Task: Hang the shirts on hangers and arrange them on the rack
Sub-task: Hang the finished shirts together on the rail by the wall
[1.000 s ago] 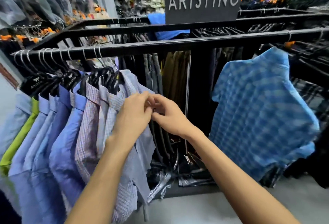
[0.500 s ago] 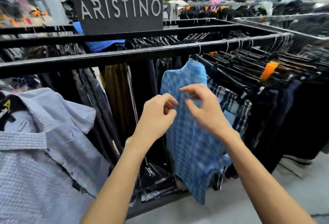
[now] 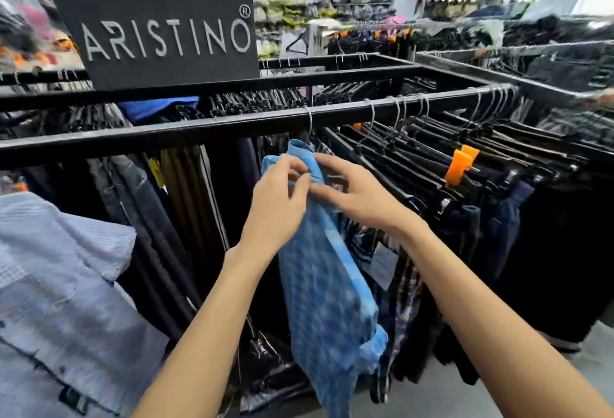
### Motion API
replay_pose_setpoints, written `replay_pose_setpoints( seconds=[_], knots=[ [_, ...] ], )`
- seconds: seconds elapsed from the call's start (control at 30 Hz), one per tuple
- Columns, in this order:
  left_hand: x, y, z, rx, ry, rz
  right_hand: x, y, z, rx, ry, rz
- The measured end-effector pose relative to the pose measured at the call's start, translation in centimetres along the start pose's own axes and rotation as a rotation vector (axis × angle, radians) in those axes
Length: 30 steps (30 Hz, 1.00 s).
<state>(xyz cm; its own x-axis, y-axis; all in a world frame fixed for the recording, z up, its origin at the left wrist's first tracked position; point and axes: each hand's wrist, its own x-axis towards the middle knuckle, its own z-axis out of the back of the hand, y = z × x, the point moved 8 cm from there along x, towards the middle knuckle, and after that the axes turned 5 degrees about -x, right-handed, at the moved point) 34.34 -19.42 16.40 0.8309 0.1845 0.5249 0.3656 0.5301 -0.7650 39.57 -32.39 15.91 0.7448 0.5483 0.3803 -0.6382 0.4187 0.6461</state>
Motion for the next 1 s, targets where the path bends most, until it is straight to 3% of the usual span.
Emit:
replay_pose_setpoints(
  seconds=[0.2,0.47,0.7,0.87,1.0],
  knots=[
    [-0.7,0.2,3.2,-0.037,0.111,-0.106,0.7,2.3,-1.5,0.040,0.047,0.099],
    [0.1,0.9,9.3,0.167,0.129,-0.294,2.6,4.8,-5.2,0.101,0.156,0.115],
    [0.0,1.5,10.6,0.260,0.147,-0.421,2.9,5.7,-6.2,0.103,0.120,0.161],
    [0.3,0.7,10.5,0.454,0.157,-0.696,2.8,6.0,-5.4,0.062,0.133,0.125],
    [-0.1,0.4,10.5,0.478,0.118,-0.801,2.5,7.2,-5.1,-0.069,0.221,0.139]
  ],
)
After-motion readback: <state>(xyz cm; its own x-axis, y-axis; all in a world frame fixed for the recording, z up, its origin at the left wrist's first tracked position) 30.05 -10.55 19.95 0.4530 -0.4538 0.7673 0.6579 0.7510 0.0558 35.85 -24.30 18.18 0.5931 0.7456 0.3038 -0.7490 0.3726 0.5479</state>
